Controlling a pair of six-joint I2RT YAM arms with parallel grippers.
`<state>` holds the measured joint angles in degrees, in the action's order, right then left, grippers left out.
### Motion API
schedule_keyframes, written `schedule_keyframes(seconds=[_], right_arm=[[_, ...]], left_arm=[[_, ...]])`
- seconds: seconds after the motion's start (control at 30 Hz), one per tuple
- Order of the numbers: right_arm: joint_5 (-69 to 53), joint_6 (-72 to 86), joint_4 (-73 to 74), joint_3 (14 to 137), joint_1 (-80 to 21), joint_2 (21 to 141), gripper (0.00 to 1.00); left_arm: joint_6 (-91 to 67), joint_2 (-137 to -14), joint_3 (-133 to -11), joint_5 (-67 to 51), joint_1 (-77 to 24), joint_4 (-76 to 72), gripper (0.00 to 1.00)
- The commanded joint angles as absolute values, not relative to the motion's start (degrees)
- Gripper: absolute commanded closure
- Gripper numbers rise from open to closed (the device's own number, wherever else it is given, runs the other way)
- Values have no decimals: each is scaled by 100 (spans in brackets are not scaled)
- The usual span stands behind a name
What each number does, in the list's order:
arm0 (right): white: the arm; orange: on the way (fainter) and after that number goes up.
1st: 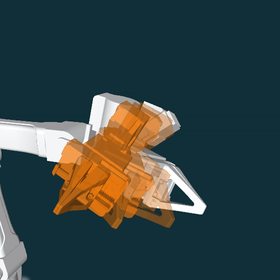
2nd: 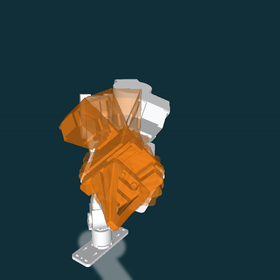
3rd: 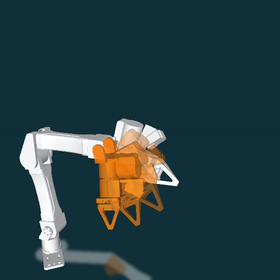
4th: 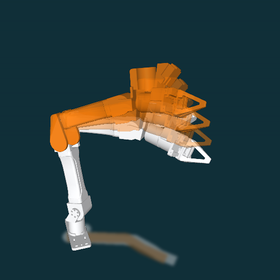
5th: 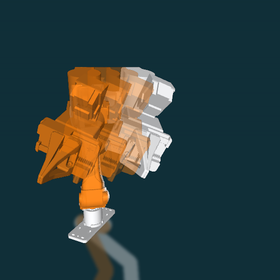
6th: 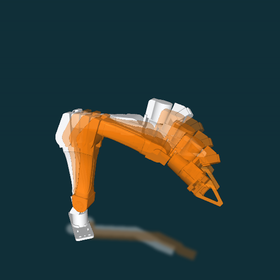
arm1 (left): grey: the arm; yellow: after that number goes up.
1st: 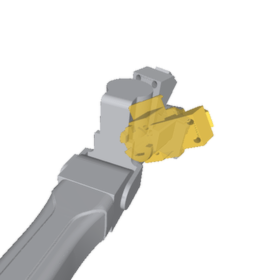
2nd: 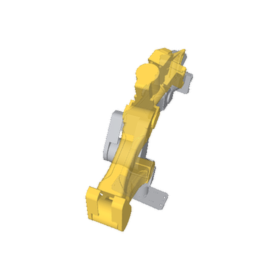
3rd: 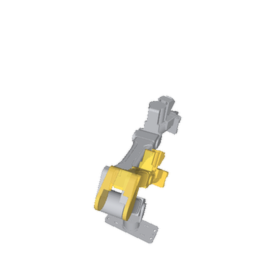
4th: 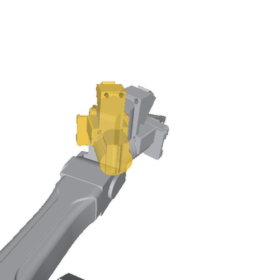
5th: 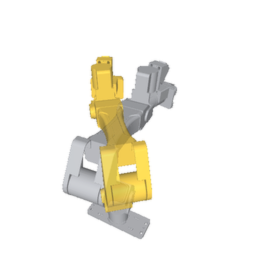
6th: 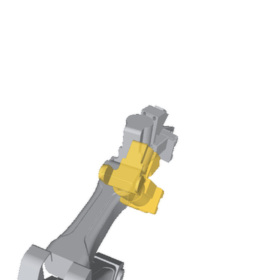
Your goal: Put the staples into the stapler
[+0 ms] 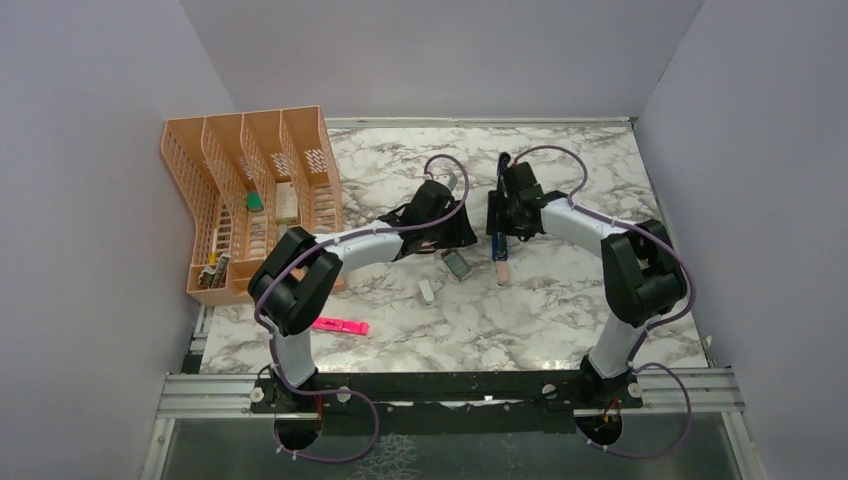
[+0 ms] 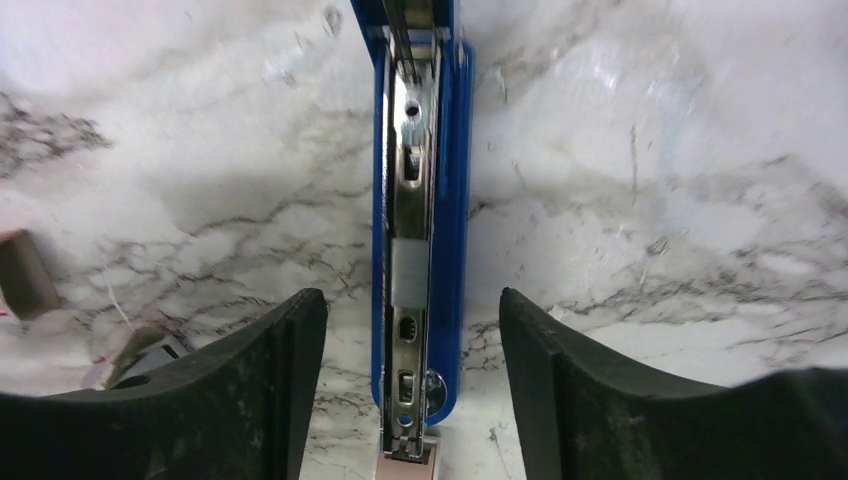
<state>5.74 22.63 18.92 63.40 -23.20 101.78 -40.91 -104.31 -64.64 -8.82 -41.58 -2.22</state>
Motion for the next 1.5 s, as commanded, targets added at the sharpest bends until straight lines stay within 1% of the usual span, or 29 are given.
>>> schedule_keyframes(seconds=[0.0, 0.2, 0.4, 0.53, 0.73, 0.87, 1.03, 1.1, 1.17, 1.27, 1.33, 1.47], right_arm=[[1182, 2320, 2045, 7052, -2313, 10006, 29], [1900, 2355, 1856, 8018, -2202, 10206, 28], [1931, 2369, 1745, 8978, -2003, 10816, 25], [1791, 2252, 1836, 9450, -1964, 11327, 25], [1520, 1921, 1716, 9518, -1964, 11492, 34], [1442, 1706, 1515, 9429, -1968, 11439, 42], [1480, 1579, 1609, 9521, -1963, 11438, 49], [1485, 1582, 1762, 9613, -1966, 11459, 55], [1494, 1615, 1901, 9663, -1963, 11457, 64], [1418, 1639, 1875, 9572, -1965, 11358, 71], [1379, 1633, 1793, 9496, -1967, 11278, 73], [1288, 1489, 1559, 9439, -1964, 11182, 73]], left_arm=[[-4164, -10614, -6771, -1002, -4098, -372, 50], [-4225, -10846, -6934, -1033, -4053, -342, 51], [-4416, -10736, -6446, -1128, -3958, -577, 51], [-4417, -10756, -6395, -1260, -3946, -628, 51], [-4484, -11026, -6568, -1561, -3949, -780, 53], [-4500, -11235, -6799, -1701, -3949, -879, 56], [-4543, -11499, -7015, -1787, -3963, -907, 60], [-4553, -11567, -7075, -1805, -3980, -918, 62], [-4561, -11644, -7132, -1848, -3992, -923, 62], [-4566, -11805, -7238, -1959, -4028, -932, 63], [-4569, -11947, -7332, -2021, -4062, -932, 64], [-4553, -12163, -7552, -2100, -4126, -935, 66]])
